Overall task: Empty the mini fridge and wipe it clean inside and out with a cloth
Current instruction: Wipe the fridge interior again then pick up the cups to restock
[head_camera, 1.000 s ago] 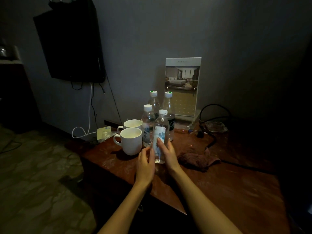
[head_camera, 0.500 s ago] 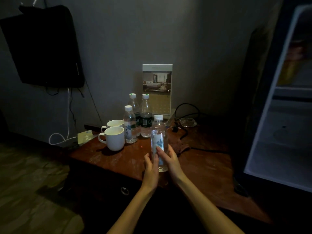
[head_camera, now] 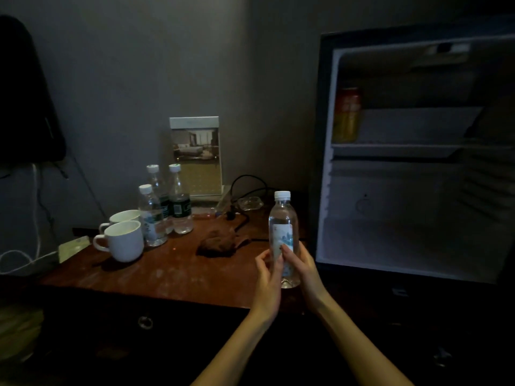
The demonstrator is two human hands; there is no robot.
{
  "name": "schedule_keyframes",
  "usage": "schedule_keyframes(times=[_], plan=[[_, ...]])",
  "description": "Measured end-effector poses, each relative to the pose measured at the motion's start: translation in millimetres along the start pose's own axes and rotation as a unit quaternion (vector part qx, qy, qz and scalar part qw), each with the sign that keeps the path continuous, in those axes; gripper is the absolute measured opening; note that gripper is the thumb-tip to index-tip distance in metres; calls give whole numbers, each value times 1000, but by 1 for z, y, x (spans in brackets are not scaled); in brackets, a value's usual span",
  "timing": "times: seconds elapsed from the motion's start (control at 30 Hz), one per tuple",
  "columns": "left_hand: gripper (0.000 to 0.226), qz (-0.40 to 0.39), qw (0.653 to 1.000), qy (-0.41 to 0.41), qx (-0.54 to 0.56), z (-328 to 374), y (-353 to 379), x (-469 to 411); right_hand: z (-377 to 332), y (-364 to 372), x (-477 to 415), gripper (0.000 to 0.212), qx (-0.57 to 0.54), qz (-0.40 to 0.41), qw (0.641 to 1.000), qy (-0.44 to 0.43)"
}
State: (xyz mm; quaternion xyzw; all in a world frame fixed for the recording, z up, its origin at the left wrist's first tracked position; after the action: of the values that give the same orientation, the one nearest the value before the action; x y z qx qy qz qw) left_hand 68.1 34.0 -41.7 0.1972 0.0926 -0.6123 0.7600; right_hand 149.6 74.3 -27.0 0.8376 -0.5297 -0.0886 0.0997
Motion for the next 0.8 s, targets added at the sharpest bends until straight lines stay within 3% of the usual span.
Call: schedule_keyframes(times=[0.17, 0.33, 0.43, 0.5, 0.6, 0.67, 0.73, 0.8], plan=[[38, -58, 998, -6, 5, -8, 54, -3, -18, -59, 17, 47, -21, 53, 998, -22], [24, -92, 995, -14, 24, -20, 91, -9, -27, -109, 21, 86, -52, 75, 996, -15], [26, -120, 984, 44, -123, -25, 103, -19, -35, -132, 22, 68, -35, 111, 993, -28], [44, -172, 945, 100, -261, -29, 110, -24, -44, -144, 23, 69, -10, 134, 989, -57], [64, -280, 833, 144, -455, -40, 117, -27, -50, -154, 22, 85, -28, 143, 985, -92], [68, -293, 768, 178, -541, -41, 117, -29, -50, -159, 19, 67, -45, 155, 982, -103], [66, -280, 746, 191, -574, -39, 115, -32, -52, -160, 19, 42, -46, 162, 980, -103], [66, -268, 742, 193, -584, -40, 110, -30, -53, -161, 17, 35, -13, 166, 981, -104]])
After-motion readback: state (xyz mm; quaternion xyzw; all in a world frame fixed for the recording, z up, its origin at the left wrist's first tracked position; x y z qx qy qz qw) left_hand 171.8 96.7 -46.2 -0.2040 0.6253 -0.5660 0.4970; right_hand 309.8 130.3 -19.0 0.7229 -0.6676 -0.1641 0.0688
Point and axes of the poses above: each hand's wrist, its own x-axis away from the middle knuckle, its own y-axis out of the palm, z = x × y, the point moved 5 cm from there along -x, towards the middle knuckle, and after that the axes turned 11 degrees about y, right-handed, at the moved point
